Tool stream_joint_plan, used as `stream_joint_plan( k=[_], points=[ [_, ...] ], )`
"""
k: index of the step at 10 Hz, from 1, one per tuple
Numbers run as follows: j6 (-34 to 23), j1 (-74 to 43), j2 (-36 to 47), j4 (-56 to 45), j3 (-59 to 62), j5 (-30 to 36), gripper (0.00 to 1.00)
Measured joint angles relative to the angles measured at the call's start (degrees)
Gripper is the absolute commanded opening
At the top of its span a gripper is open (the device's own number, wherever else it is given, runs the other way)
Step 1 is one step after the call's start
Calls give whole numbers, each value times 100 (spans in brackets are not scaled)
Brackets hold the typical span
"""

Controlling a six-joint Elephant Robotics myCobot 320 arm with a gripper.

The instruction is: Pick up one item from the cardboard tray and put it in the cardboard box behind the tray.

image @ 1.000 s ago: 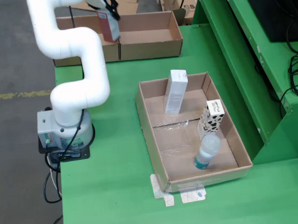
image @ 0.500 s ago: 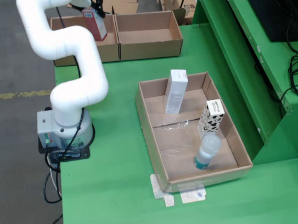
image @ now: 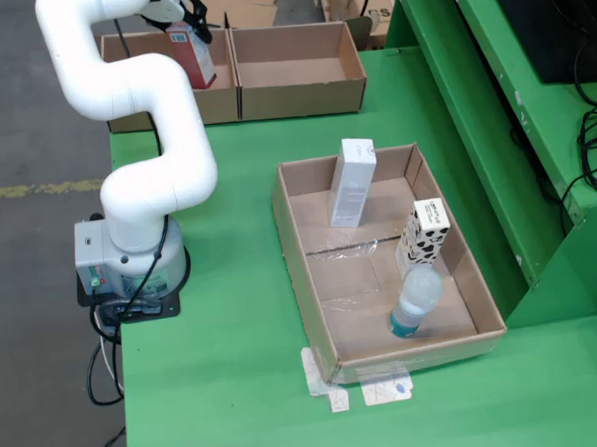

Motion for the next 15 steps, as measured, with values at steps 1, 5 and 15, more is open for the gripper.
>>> stream_joint_plan(
  k=[1, 5, 15],
  points=[
    [-26, 0, 0, 8, 0, 18, 0],
    [-105, -237, -150, -9, 17, 185, 0],
    [-114, -272, -378, -115, 17, 290, 0]
  ],
)
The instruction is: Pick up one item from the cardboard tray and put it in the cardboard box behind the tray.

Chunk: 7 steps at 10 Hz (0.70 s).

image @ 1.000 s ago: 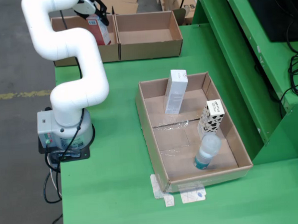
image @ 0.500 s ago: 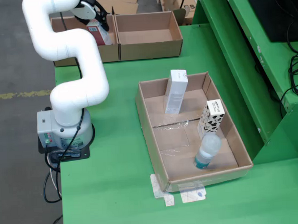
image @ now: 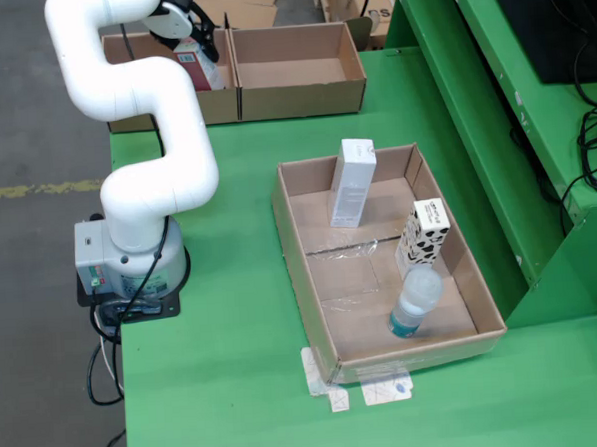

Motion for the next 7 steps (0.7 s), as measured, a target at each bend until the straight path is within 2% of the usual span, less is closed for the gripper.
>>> stream_joint_plan(
  k=[2, 7],
  points=[
    [0, 0, 0, 0, 0, 0, 0],
    [0, 0, 0, 0, 0, 0, 50]
  ],
)
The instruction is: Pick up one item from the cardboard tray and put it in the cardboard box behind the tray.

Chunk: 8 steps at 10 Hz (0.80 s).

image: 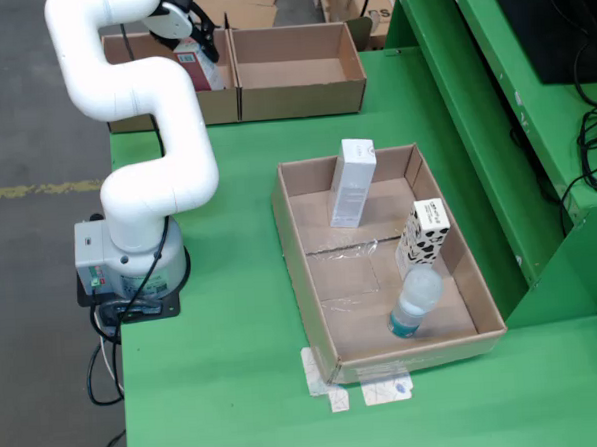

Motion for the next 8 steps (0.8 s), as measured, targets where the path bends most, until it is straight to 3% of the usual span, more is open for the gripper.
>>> stream_joint_plan(
  k=[5, 8],
  points=[
    [0, 0, 0, 0, 0, 0, 100],
    [0, 0, 0, 0, 0, 0, 100]
  ],
)
